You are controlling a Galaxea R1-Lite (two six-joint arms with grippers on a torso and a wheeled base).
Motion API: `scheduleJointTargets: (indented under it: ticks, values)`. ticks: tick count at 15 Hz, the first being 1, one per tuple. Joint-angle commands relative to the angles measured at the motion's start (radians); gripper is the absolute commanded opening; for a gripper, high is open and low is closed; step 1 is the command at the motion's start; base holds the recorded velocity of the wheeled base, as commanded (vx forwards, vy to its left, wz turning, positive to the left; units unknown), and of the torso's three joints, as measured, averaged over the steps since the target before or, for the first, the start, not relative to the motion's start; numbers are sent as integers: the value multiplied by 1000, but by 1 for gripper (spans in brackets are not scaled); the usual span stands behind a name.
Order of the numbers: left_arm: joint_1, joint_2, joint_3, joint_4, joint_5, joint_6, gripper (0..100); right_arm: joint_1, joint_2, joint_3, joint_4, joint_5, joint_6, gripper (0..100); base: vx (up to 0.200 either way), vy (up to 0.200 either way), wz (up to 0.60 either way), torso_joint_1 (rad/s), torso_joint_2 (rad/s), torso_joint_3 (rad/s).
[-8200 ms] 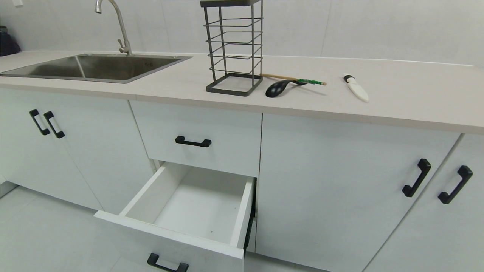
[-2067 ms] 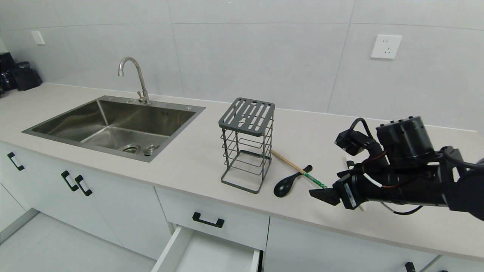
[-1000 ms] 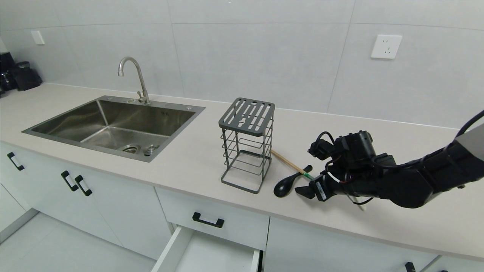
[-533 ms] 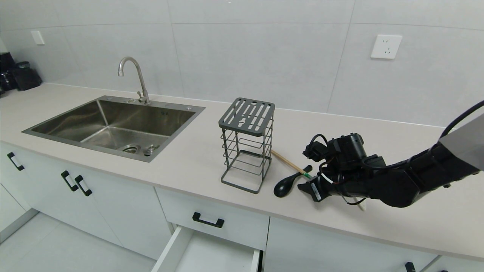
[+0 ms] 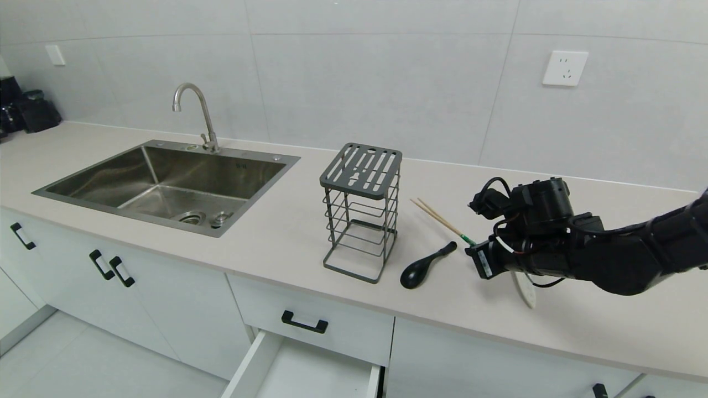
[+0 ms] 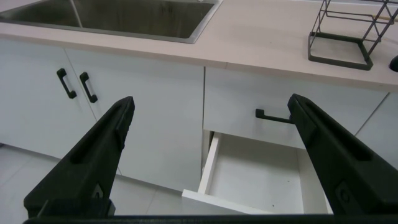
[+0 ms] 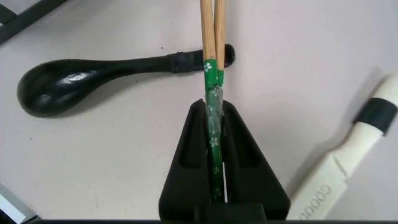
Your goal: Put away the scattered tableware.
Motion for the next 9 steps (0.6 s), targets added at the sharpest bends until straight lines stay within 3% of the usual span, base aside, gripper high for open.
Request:
scheduleJointTargets:
  ticks: [1, 6, 9]
  values:
    - [0, 1, 0, 0, 0, 0, 100, -4, -86, 33, -2, -7, 1, 0, 0, 0, 0, 0, 0, 0]
    - [0, 1, 0, 0, 0, 0, 100, 7, -270, 114, -58, -6, 10, 0, 0, 0, 0, 0, 0, 0]
    - [0, 1, 0, 0, 0, 0, 100, 57, -328, 208, -319, 83, 1, 0, 0, 0, 0, 0, 0, 0]
